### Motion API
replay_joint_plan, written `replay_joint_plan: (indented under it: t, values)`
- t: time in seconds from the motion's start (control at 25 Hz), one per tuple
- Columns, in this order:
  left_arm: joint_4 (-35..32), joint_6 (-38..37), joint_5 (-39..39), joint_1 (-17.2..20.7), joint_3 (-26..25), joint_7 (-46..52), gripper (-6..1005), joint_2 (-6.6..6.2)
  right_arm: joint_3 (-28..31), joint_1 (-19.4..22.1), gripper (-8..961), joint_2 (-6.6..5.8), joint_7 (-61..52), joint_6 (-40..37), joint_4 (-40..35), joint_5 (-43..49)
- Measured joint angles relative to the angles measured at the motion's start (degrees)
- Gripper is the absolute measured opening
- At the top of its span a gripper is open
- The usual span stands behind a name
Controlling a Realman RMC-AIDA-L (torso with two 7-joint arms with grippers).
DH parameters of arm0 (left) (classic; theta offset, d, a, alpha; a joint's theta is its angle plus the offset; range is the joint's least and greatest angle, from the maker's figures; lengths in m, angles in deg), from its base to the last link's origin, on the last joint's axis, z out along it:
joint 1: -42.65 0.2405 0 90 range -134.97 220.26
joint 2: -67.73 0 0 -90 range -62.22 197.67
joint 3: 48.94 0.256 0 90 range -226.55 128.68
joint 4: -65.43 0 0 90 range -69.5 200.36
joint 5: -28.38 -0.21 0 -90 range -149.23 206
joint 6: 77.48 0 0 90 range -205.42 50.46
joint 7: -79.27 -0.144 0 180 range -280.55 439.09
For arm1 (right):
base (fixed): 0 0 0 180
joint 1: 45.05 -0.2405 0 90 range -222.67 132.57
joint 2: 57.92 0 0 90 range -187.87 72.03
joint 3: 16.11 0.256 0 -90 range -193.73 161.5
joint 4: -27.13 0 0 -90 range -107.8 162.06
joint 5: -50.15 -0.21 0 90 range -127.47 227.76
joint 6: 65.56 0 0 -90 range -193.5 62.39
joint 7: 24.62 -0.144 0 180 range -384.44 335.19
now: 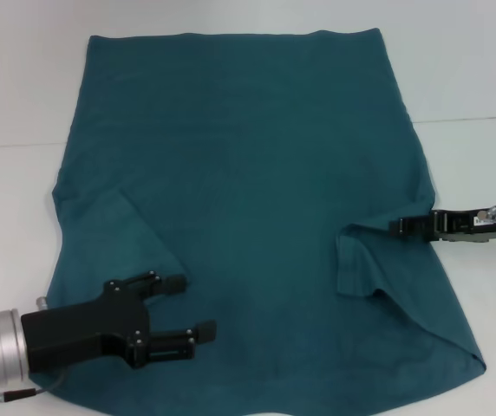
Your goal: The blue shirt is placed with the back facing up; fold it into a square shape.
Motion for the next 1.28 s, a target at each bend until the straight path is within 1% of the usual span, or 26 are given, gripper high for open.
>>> replay_joint_plan:
  t: [0.16, 0.52, 0.76, 0.96, 1.08, 1.28]
  values:
    - [-0.03, 0.25, 0.0, -0.09, -0.01, -0.05, 906, -0.01, 0.0, -0.5, 790, 0.15, 0.0, 1.19, 0.09, -0.08]
    - [-0.04, 0.54, 0.0, -0.19, -0.17, -0.06, 907, -0.02, -0.12, -1.54, 787, 0.94, 0.08, 4.95, 1.53, 0.19]
    - [-0.1, 0.54, 0.0, -0.27, -0.19, -0.06, 906, -0.18, -2.58, -2.06, 646, 1.31, -0.4, 5.7, 1.61, 0.27]
    - [-0.12, 0.53, 0.0, -0.28, -0.19, -0.06, 905, -0.2, -3.34, -2.12, 436, 1.49, -0.45, 7.81, 1.61, 0.21]
    - [-0.13, 0.53, 0.0, -0.28, -0.19, -0.06, 906, -0.19, -3.36, -2.11, 190, 1.83, -0.47, 9.71, 1.63, 0.03]
    - [-0.13, 0.47, 0.0, -0.28, -0.19, -0.06, 906, -0.19, -3.47, -2.18, 103, 2.77, -0.24, 12.49, 1.69, -0.01]
